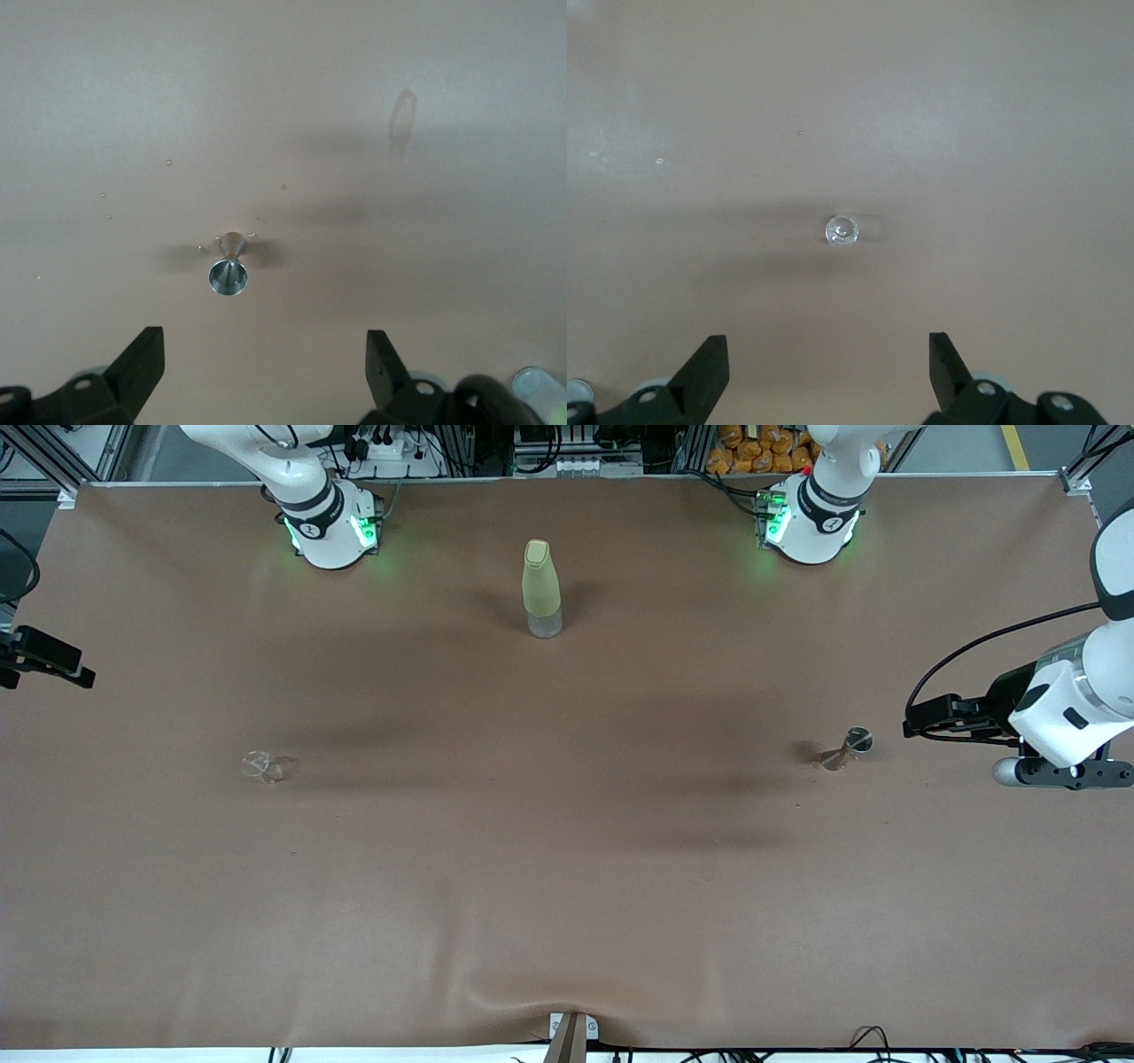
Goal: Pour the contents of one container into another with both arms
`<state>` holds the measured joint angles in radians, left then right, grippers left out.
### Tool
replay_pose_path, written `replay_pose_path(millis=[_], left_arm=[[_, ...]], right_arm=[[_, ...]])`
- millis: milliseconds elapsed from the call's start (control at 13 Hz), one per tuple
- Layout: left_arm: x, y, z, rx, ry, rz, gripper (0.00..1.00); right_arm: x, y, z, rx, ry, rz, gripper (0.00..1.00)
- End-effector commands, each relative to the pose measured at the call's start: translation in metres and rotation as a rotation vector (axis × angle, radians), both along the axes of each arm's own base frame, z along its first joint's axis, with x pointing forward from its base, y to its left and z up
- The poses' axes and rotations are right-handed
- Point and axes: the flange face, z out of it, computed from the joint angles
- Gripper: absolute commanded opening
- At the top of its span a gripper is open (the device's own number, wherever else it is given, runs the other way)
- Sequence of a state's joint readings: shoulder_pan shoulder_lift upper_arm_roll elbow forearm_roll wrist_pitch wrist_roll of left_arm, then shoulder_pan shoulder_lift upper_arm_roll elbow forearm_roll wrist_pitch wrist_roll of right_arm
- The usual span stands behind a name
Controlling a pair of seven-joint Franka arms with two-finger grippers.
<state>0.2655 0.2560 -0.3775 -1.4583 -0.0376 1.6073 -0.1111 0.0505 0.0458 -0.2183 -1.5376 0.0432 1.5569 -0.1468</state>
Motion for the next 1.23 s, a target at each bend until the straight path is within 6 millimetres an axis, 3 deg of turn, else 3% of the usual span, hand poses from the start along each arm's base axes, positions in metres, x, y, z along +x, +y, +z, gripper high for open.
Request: replay_pose_path(millis=[0,462,615,692,1154], left_arm=[[-0.002,-0.002,0.016,0.037,-0.063,0.137,1.00],[-0.012,-0.004,0.039,0.056,-0.113,0.152,1.00],[-0.018,-0.016,0.043,0.068,-0.115,0.126,1.00],[-0.021,-0.012,0.047,0.081,-0.120,0.138,1.00],[-0.059,-0.023,0.039,0.081,-0.173,0.134,1.00]], right_arm=[[-0.016,-0.005,0.004,-0.040,-0.002,0.017,1.00],[-0.016,-0.001,0.000,-0.039,0.030,0.022,1.00],[-0.019,-0.003,0.007,-0.035,0.016,0.017,1.00],[-0.020,-0.004,0.008,-0.035,0.013,0.015,1.00],[-0.021,-0.003,0.007,-0.033,0.023,0.017,1.00]])
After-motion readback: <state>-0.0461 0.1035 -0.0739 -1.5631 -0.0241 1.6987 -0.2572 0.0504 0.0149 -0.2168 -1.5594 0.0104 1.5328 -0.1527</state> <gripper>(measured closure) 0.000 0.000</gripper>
